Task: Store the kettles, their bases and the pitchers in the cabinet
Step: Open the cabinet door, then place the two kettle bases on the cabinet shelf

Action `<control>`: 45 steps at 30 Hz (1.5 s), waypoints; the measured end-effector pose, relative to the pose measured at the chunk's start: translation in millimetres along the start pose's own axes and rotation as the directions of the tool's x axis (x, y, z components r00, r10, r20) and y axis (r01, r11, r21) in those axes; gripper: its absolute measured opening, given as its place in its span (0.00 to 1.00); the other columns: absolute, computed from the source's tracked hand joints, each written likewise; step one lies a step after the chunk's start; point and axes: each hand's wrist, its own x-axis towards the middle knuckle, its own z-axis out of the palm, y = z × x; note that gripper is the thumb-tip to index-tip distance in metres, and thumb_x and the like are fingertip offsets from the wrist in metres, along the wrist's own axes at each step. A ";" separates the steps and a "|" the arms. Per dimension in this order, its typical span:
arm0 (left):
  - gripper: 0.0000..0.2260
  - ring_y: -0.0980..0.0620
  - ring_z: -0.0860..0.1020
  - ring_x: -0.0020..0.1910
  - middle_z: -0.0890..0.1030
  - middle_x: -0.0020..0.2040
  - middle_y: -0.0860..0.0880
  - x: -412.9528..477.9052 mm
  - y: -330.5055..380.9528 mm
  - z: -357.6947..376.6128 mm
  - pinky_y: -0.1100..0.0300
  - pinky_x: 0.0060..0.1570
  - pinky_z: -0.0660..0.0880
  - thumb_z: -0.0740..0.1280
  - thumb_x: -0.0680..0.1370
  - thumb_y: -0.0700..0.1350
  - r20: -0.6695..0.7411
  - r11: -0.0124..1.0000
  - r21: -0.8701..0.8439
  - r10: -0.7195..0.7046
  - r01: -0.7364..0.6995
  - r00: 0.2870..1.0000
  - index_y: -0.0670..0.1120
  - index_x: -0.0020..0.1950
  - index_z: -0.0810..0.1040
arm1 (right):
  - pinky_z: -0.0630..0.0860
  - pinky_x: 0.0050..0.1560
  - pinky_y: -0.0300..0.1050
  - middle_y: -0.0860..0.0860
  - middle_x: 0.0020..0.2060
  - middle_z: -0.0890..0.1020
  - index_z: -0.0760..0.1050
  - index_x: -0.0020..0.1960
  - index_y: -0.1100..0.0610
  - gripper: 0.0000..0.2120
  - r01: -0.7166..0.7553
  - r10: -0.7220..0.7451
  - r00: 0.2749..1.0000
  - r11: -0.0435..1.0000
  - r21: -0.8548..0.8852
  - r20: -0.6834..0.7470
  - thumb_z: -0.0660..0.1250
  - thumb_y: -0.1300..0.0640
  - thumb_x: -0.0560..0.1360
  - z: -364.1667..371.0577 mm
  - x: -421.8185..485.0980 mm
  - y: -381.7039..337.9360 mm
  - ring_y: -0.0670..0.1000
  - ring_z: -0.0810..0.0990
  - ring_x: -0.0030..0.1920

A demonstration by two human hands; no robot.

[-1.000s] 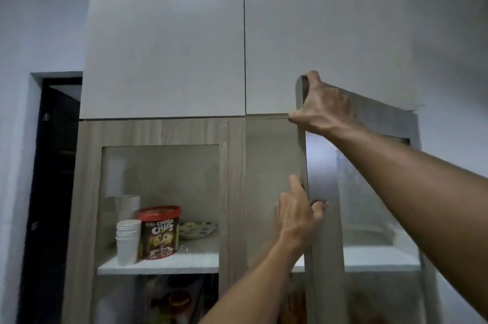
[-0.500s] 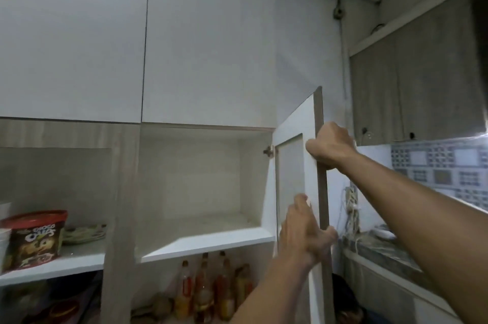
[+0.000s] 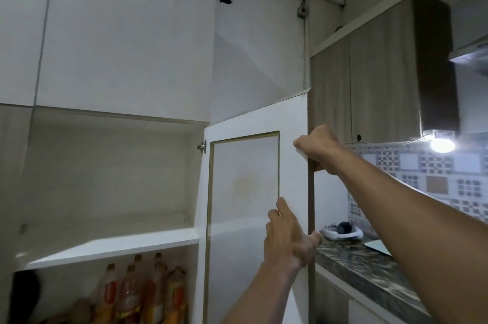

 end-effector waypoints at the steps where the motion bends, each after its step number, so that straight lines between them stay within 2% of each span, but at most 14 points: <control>1: 0.43 0.43 0.72 0.66 0.66 0.71 0.45 3.9 2.9 6.5 0.53 0.61 0.74 0.74 0.71 0.56 -0.007 1.000 0.010 0.001 -0.001 1.000 0.51 0.76 0.52 | 0.82 0.40 0.52 0.58 0.39 0.77 0.72 0.45 0.63 0.04 0.008 -0.009 1.000 1.000 -0.007 -0.014 0.64 0.61 0.76 -1.9 4.5 6.6 0.58 0.80 0.41; 4: 0.40 0.42 0.75 0.63 0.69 0.68 0.44 10.6 7.8 18.8 0.52 0.58 0.76 0.74 0.71 0.56 0.004 0.999 0.032 0.008 -0.009 1.000 0.50 0.74 0.55 | 0.82 0.49 0.58 0.58 0.40 0.78 0.70 0.38 0.59 0.08 0.006 -0.009 0.999 0.999 -0.041 -0.052 0.64 0.61 0.76 -4.7 11.5 26.1 0.59 0.81 0.44; 7: 0.37 0.42 0.75 0.64 0.70 0.69 0.44 14.8 6.4 20.8 0.52 0.58 0.75 0.73 0.73 0.54 0.061 0.997 0.071 0.030 -0.034 0.998 0.49 0.75 0.55 | 0.81 0.50 0.57 0.56 0.39 0.78 0.70 0.38 0.58 0.08 -0.022 0.010 0.992 0.995 -0.099 -0.126 0.66 0.60 0.75 -5.7 11.0 39.4 0.62 0.81 0.48; 9: 0.36 0.41 0.73 0.66 0.69 0.71 0.44 15.5 1.0 14.4 0.51 0.61 0.73 0.71 0.75 0.53 0.081 0.995 0.096 0.022 -0.030 0.996 0.49 0.76 0.55 | 0.78 0.49 0.53 0.58 0.47 0.81 0.73 0.48 0.61 0.05 -0.037 -0.001 0.978 0.983 -0.179 -0.209 0.68 0.63 0.74 -5.7 2.6 41.9 0.61 0.80 0.50; 11: 0.33 0.41 0.73 0.66 0.69 0.70 0.43 15.5 -8.2 0.2 0.51 0.62 0.72 0.70 0.76 0.52 0.065 0.992 0.127 0.005 -0.013 0.998 0.48 0.75 0.57 | 0.72 0.48 0.51 0.60 0.58 0.77 0.68 0.63 0.62 0.18 -0.041 -0.052 0.948 0.958 -0.284 -0.313 0.68 0.64 0.74 -2.2 -10.8 39.6 0.63 0.78 0.55; 12: 0.31 0.41 0.73 0.66 0.69 0.70 0.43 14.3 -13.5 -9.8 0.50 0.62 0.72 0.69 0.77 0.52 0.053 0.988 0.151 0.004 -0.012 0.999 0.47 0.74 0.58 | 0.71 0.48 0.52 0.61 0.60 0.75 0.66 0.65 0.61 0.21 -0.016 -0.098 0.938 0.946 -0.323 -0.332 0.67 0.64 0.74 2.0 -18.5 36.8 0.63 0.77 0.56; 16: 0.28 0.41 0.72 0.67 0.69 0.70 0.42 4.6 -43.2 -62.7 0.50 0.63 0.71 0.66 0.79 0.52 -0.011 0.972 0.232 0.023 -0.020 1.000 0.43 0.74 0.61 | 0.72 0.59 0.57 0.61 0.61 0.74 0.67 0.65 0.59 0.19 0.091 -0.149 0.979 0.928 -0.362 -0.135 0.64 0.63 0.75 41.1 -47.4 14.5 0.64 0.75 0.60; 21: 0.22 0.38 0.71 0.65 0.72 0.64 0.39 -12.5 -117.1 -146.5 0.47 0.61 0.71 0.66 0.77 0.51 -0.113 0.954 0.280 -0.077 0.106 0.991 0.40 0.65 0.67 | 0.70 0.47 0.49 0.59 0.59 0.76 0.68 0.63 0.59 0.17 0.168 -0.119 0.982 0.911 -0.377 0.148 0.63 0.60 0.75 130.5 -99.8 -27.4 0.62 0.77 0.56; 25: 0.20 0.38 0.70 0.65 0.71 0.63 0.40 -35.8 -197.0 -225.0 0.47 0.60 0.70 0.66 0.78 0.52 -0.218 0.882 0.360 -0.238 0.304 0.947 0.41 0.63 0.67 | 0.71 0.45 0.49 0.59 0.57 0.77 0.70 0.61 0.59 0.16 0.268 -0.150 0.923 0.911 -0.313 0.354 0.62 0.61 0.74 227.7 -144.6 -67.0 0.62 0.78 0.55; 30: 0.26 0.37 0.68 0.68 0.68 0.69 0.39 -82.2 -304.8 -320.9 0.46 0.65 0.69 0.65 0.77 0.53 -0.394 0.693 0.424 -0.439 0.583 0.808 0.42 0.71 0.65 | 0.72 0.49 0.49 0.58 0.59 0.77 0.73 0.58 0.59 0.14 0.427 -0.273 0.762 0.894 -0.138 0.587 0.61 0.60 0.73 358.9 -210.5 -118.7 0.62 0.77 0.58; 33: 0.25 0.37 0.69 0.68 0.69 0.68 0.39 -114.2 -362.7 -371.1 0.44 0.64 0.69 0.65 0.77 0.53 -0.502 0.569 0.389 -0.529 0.725 0.685 0.42 0.69 0.65 | 0.74 0.58 0.53 0.56 0.62 0.74 0.71 0.62 0.56 0.16 0.492 -0.363 0.640 0.871 0.002 0.677 0.61 0.57 0.75 438.2 -255.9 -147.6 0.63 0.75 0.62; 36: 0.27 0.37 0.69 0.67 0.70 0.67 0.38 -138.9 -411.9 -412.6 0.45 0.65 0.70 0.66 0.76 0.54 -0.577 0.456 0.359 -0.578 0.815 0.577 0.41 0.69 0.66 | 0.74 0.59 0.55 0.56 0.64 0.73 0.70 0.64 0.56 0.17 0.547 -0.450 0.496 0.826 0.135 0.743 0.62 0.55 0.76 512.1 -294.4 -175.0 0.61 0.74 0.63; 40: 0.26 0.38 0.69 0.68 0.69 0.69 0.39 -159.1 -470.5 -453.8 0.44 0.63 0.71 0.65 0.77 0.54 -0.696 0.280 0.250 -0.614 0.927 0.373 0.43 0.71 0.65 | 0.74 0.55 0.55 0.56 0.62 0.72 0.70 0.63 0.55 0.16 0.584 -0.539 0.277 0.752 0.306 0.795 0.63 0.54 0.76 601.1 -335.8 -209.0 0.61 0.76 0.59; 45: 0.26 0.39 0.68 0.68 0.68 0.69 0.40 -173.7 -537.4 -474.7 0.45 0.62 0.70 0.64 0.78 0.52 -0.760 0.093 0.085 -0.638 0.992 0.125 0.43 0.71 0.63 | 0.73 0.58 0.54 0.56 0.66 0.71 0.68 0.67 0.56 0.19 0.608 -0.578 0.020 0.655 0.449 0.816 0.62 0.55 0.76 695.9 -383.3 -230.4 0.61 0.75 0.64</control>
